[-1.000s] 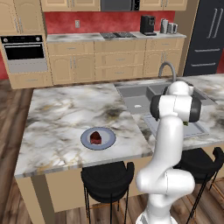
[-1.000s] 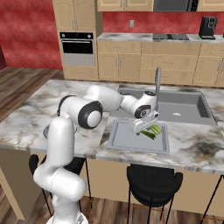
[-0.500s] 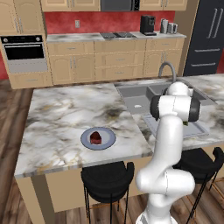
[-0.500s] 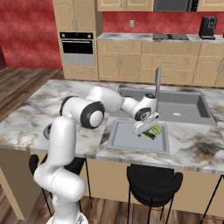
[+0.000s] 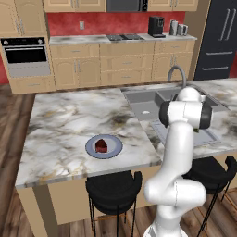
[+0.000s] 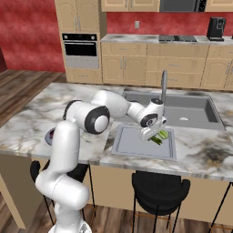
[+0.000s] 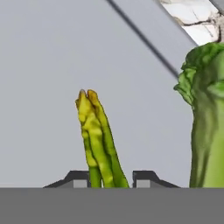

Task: Create a steak meal by picking up the steak and asparagus from the tray and placing them on the plate. Leave the celery on the tray.

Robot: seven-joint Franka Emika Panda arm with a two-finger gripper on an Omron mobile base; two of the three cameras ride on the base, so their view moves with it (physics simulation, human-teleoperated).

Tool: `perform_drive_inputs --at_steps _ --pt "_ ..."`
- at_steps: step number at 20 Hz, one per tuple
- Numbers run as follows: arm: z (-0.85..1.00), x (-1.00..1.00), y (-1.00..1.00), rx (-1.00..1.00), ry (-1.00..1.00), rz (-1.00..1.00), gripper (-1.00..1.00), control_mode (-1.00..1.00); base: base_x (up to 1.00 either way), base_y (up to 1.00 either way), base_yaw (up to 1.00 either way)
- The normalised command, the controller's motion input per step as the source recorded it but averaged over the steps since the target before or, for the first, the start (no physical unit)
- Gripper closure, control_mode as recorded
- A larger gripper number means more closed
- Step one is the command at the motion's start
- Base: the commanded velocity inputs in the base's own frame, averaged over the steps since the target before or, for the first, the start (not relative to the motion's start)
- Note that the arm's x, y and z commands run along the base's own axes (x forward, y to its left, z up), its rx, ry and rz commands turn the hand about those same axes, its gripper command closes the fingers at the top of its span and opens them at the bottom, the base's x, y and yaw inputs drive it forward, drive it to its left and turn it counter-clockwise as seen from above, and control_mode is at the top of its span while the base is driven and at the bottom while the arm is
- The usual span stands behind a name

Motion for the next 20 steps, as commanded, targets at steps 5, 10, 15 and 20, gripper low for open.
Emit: perform_drive_inputs --at_steps 5,10,15,20 --pt "-0.15 -0.34 0.35 0.0 -0.07 0.0 1.0 -1.0 0.0 0.0 0.0" --pt "0.37 -0.47 0.37 0.0 0.0 0.0 1.0 -1.0 0.0 0.0 0.0" --pt "0.86 -0.35 0.51 -0.04 0.0 0.0 1.0 -1.0 0.0 0.0 0.0" --pt "0.73 -0.45 0.78 -0.06 0.0 0.0 1.0 -1.0 0.0 0.0 0.0"
